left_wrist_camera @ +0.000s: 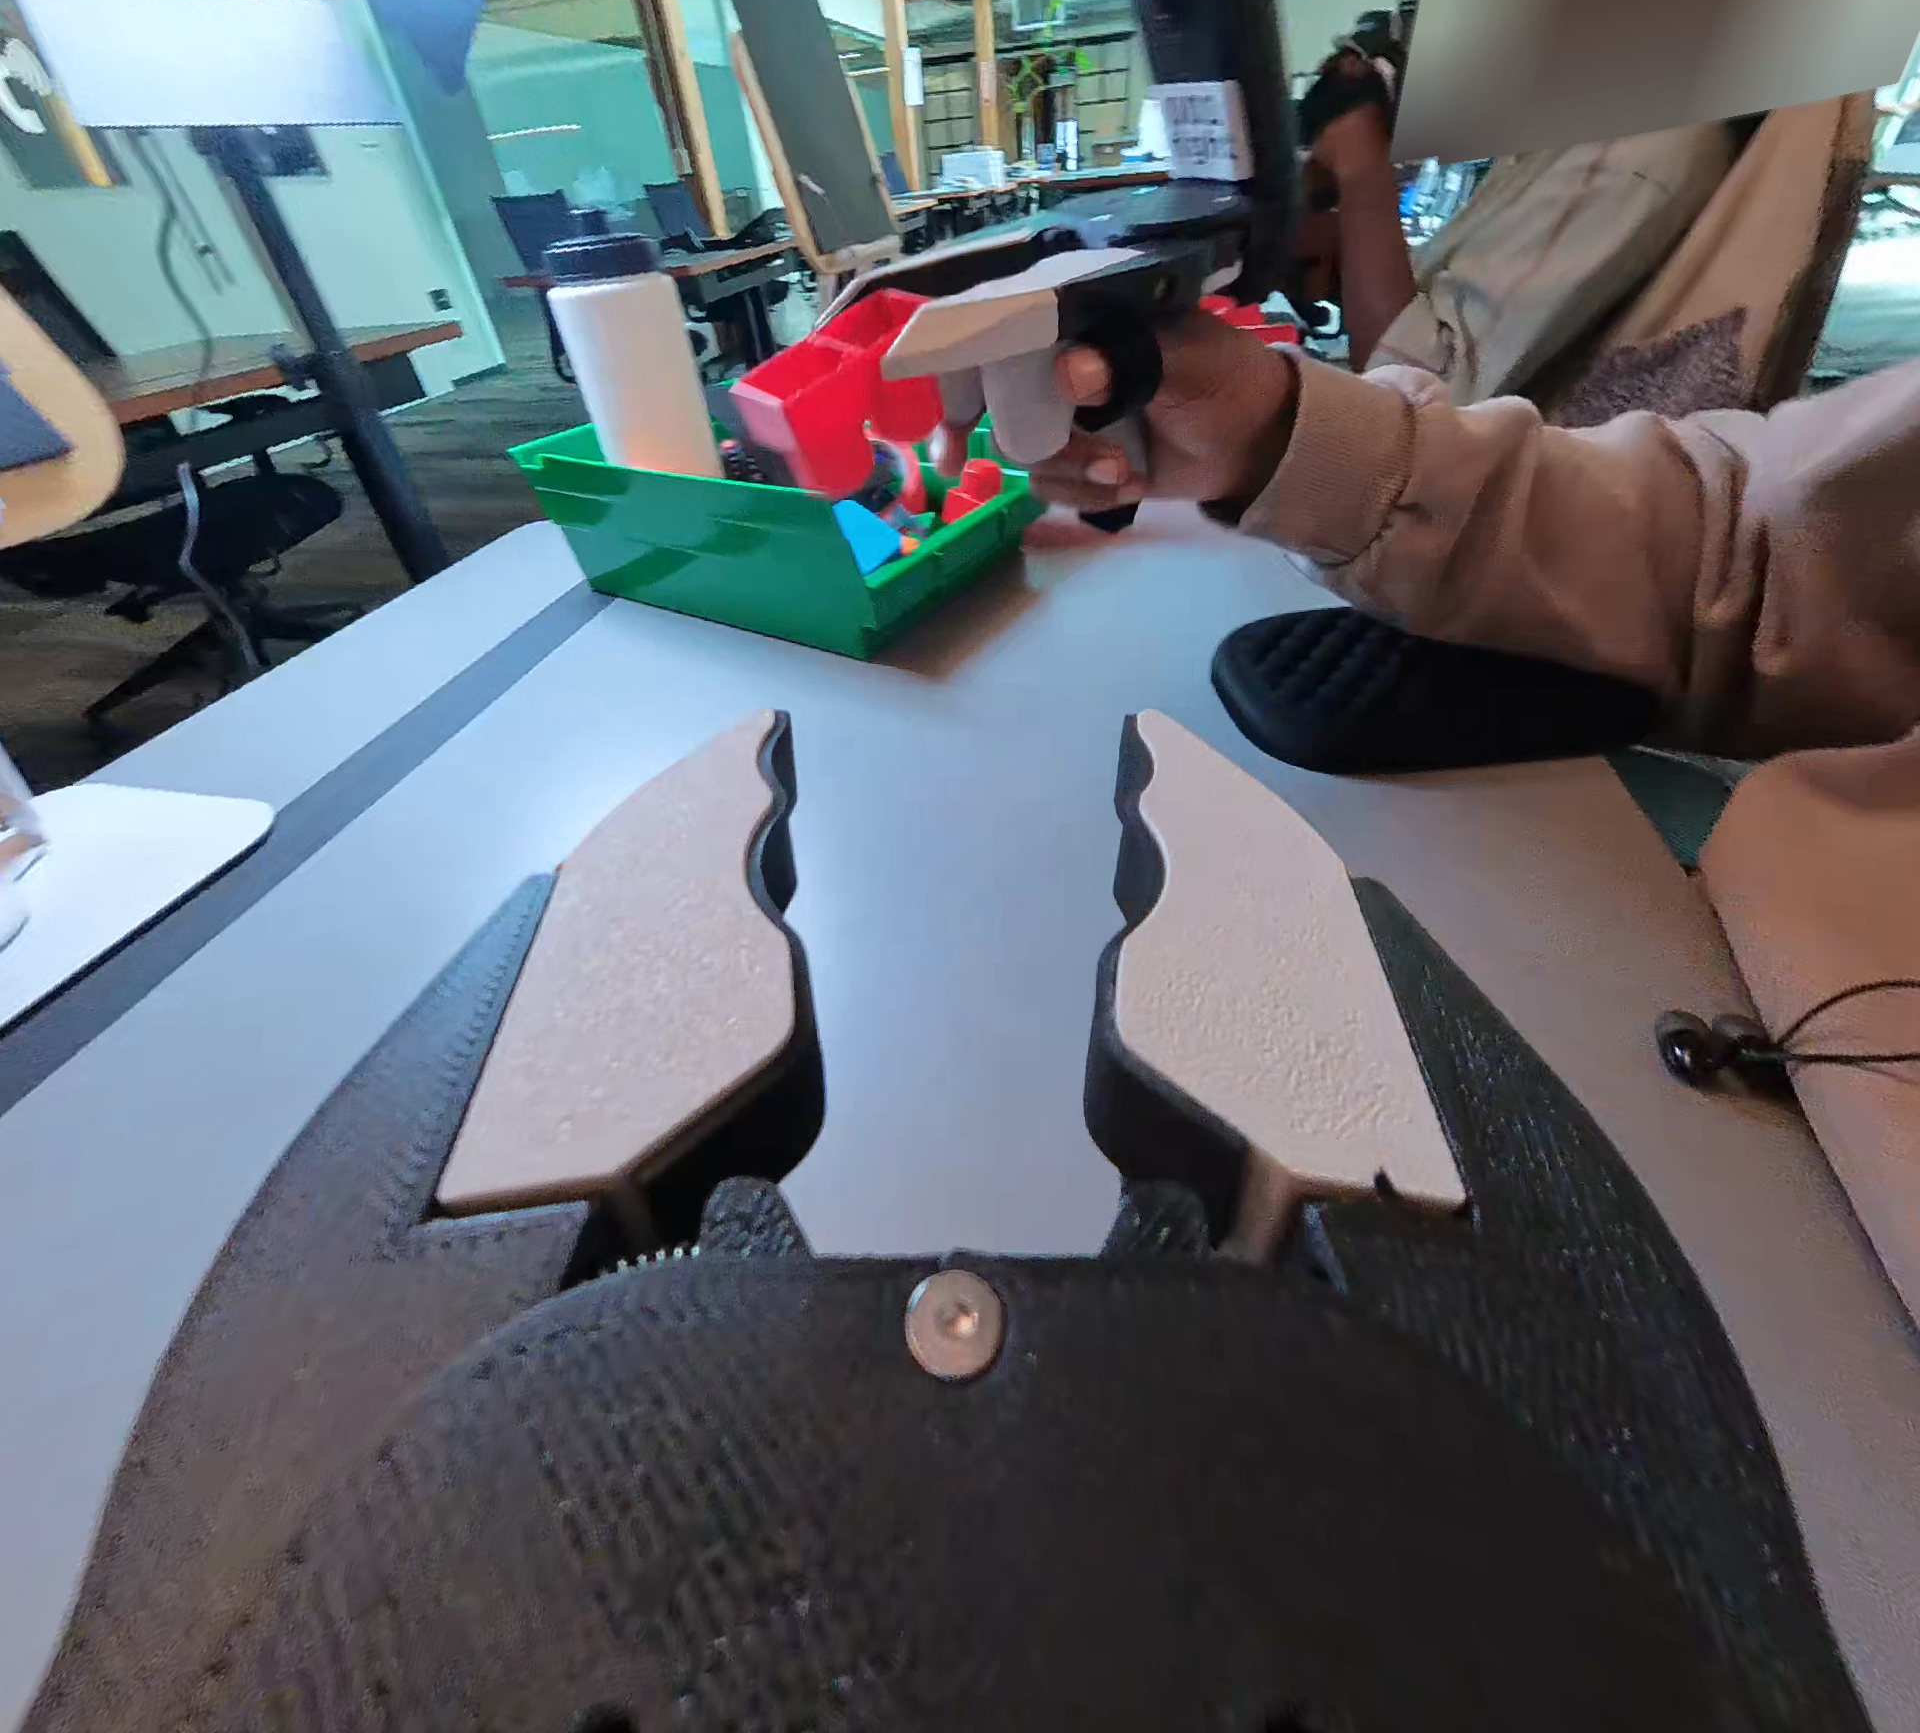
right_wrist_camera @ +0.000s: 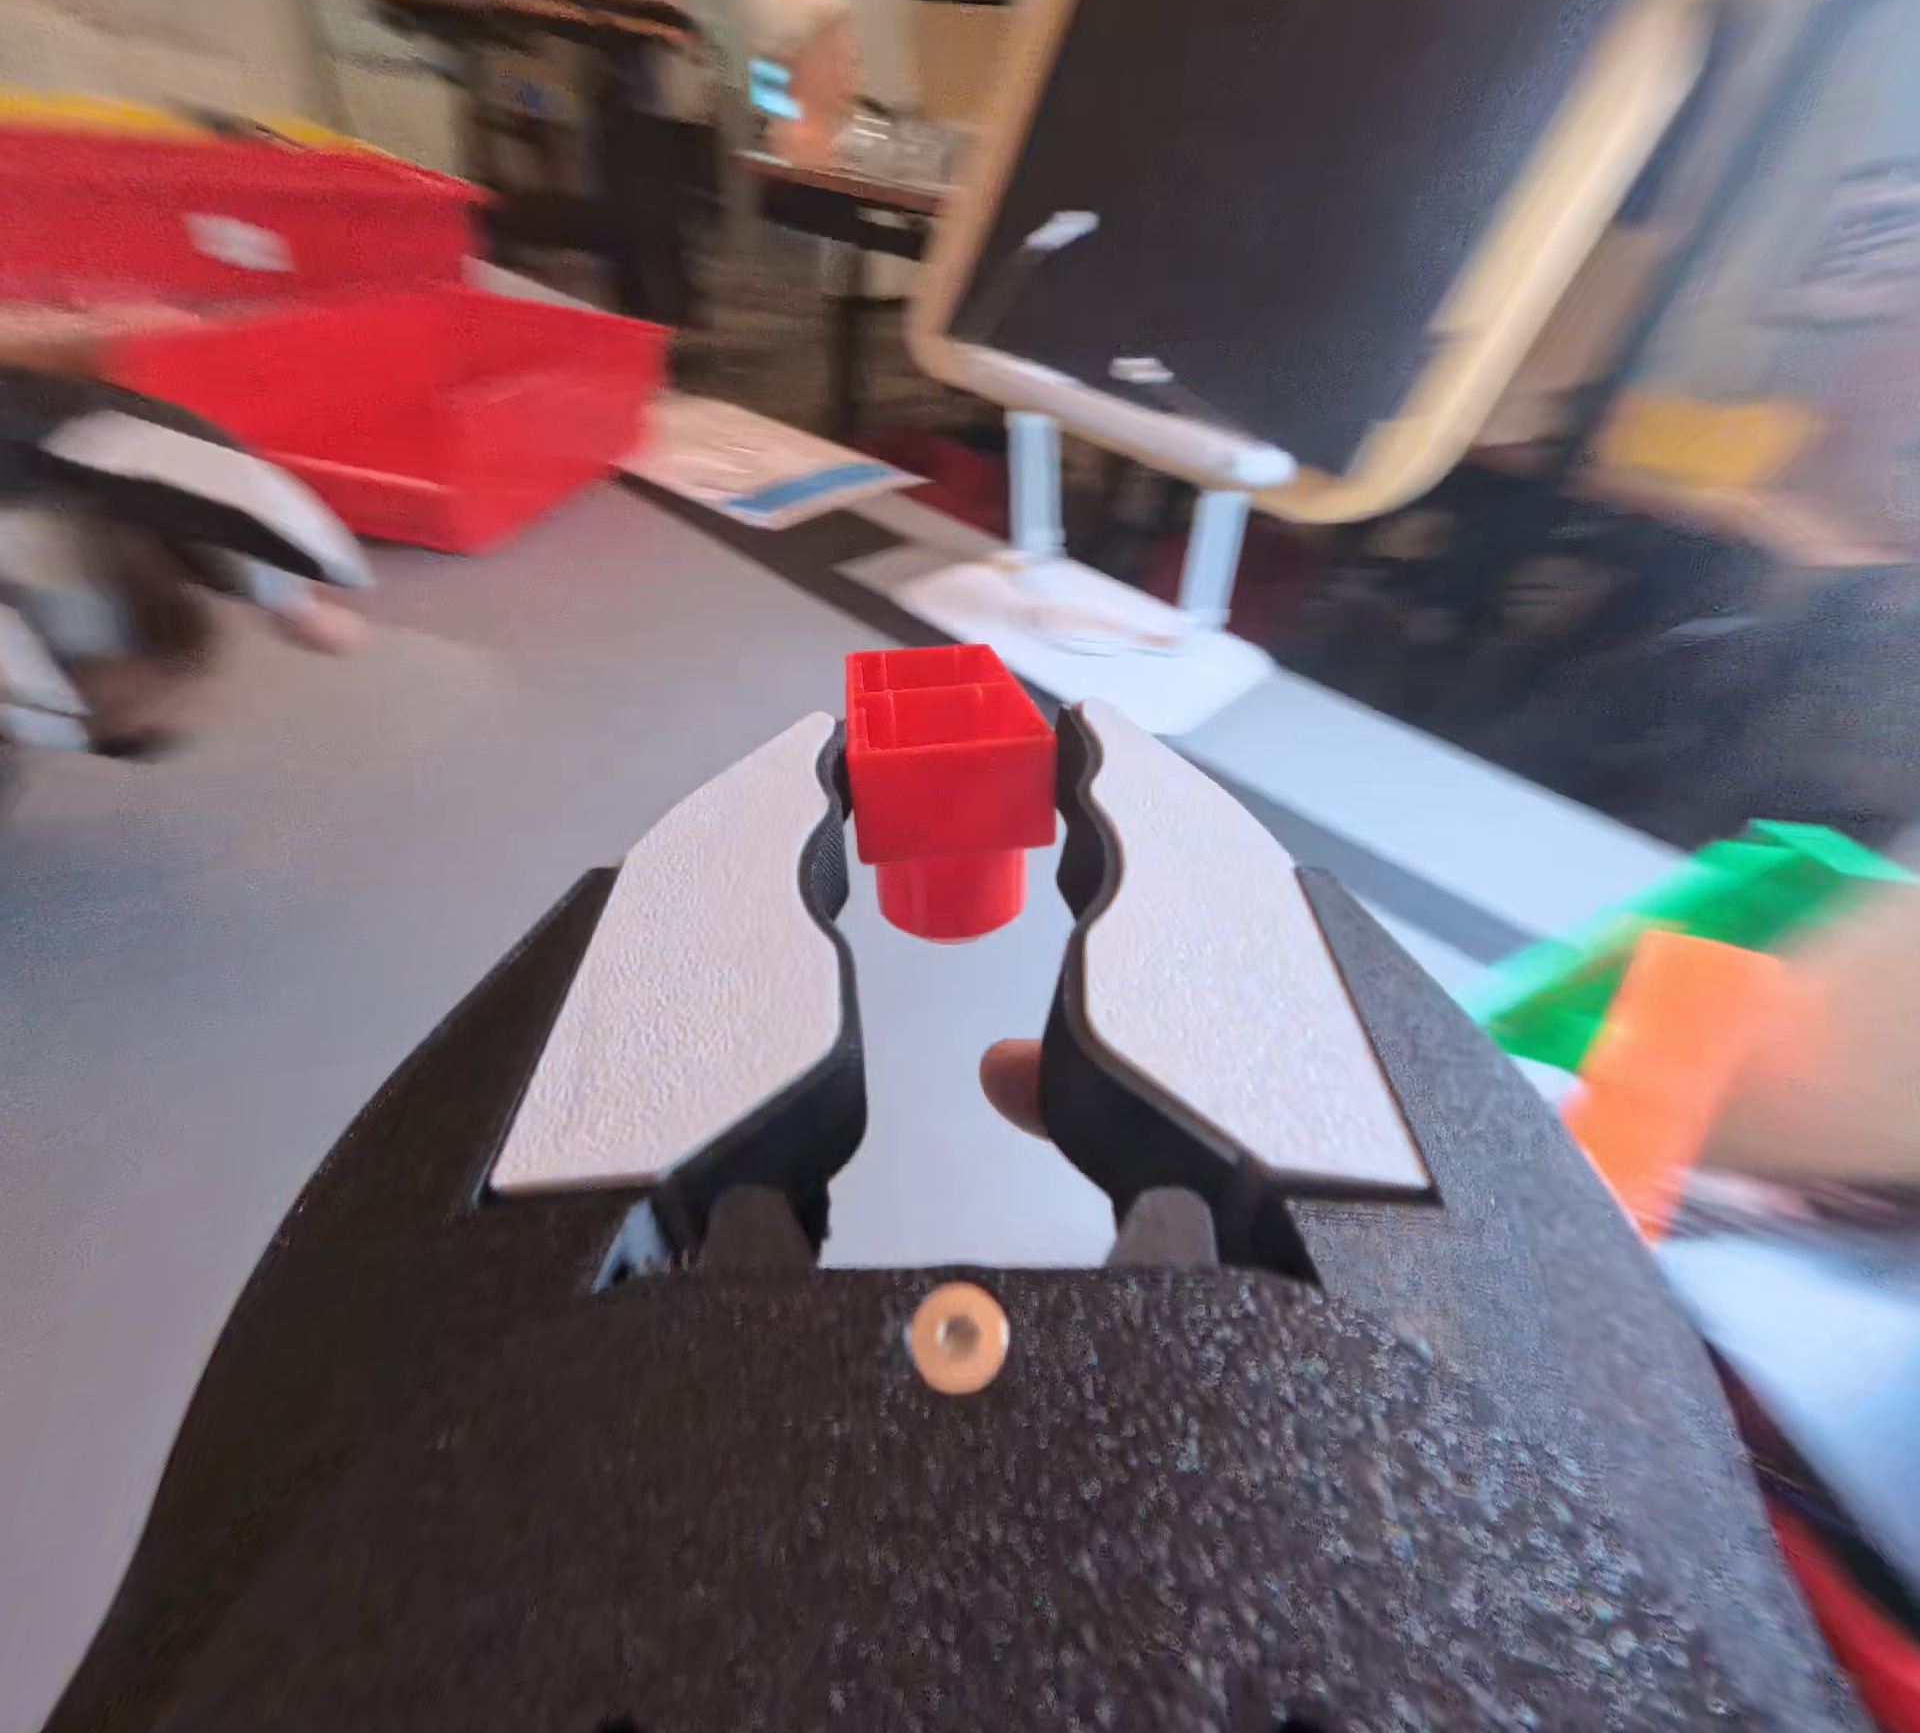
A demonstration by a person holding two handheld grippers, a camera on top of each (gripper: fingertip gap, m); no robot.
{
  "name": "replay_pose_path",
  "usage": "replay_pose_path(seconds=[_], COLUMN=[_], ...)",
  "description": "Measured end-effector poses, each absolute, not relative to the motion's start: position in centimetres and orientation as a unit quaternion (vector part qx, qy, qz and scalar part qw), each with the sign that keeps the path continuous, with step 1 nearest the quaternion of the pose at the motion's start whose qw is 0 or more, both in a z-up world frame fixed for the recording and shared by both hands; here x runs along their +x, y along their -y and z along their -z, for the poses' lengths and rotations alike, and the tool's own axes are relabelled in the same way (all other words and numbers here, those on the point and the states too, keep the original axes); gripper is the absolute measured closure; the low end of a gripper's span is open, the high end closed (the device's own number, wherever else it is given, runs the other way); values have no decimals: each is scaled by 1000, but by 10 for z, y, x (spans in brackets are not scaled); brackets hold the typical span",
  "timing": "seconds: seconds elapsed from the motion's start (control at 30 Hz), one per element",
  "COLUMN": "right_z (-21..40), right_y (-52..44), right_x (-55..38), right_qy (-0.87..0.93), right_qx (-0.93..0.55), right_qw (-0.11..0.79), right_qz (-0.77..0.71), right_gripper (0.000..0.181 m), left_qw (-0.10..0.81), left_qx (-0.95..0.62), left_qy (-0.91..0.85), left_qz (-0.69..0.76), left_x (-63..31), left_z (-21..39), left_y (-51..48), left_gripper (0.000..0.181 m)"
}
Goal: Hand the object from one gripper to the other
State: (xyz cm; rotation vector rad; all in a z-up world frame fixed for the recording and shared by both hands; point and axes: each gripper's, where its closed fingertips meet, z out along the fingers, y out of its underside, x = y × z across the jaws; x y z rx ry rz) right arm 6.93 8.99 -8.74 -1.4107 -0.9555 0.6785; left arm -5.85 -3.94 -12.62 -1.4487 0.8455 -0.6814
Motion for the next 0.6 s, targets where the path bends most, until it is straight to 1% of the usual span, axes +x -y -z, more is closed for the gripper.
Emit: replay_pose_path(seconds=[0.03, 0.1, 0.13, 0.2, 0.3, 0.4, 0.5, 0.6], right_z=[83, 83, 87, 107, 139, 166, 163, 144], right_y=[-111, -149, -164, -186, -207, -210, -204, -195], right_x=[93, 139, 158, 185, 209, 219, 220, 229], right_qy=[404, 380, 370, 366, 367, 375, 367, 356], right_qx=[-620, -645, -658, -697, -736, -766, -768, -761], right_qw=[635, 654, 652, 616, 569, 522, 525, 543], right_qz=[-223, -106, -71, -33, 1, 25, 4, -7], right_gripper=[144, 144, 144, 144, 144, 143, 128, 126], left_qw=[621, 628, 631, 629, 627, 611, 578, 539], left_qx=[-636, -648, -653, -674, -701, -733, -777, -817], left_qy=[-358, -350, -347, -343, -330, -297, -241, -202], left_qz=[285, 253, 234, 179, 80, 43, 58, 14], left_x=[-66, -84, -94, -119, -164, -207, -249, -303], left_z=[123, 118, 115, 114, 117, 123, 134, 150], left_y=[35, 29, 26, 19, 10, 9, 15, 25], left_gripper=[122, 123, 123, 121, 121, 117, 106, 103])
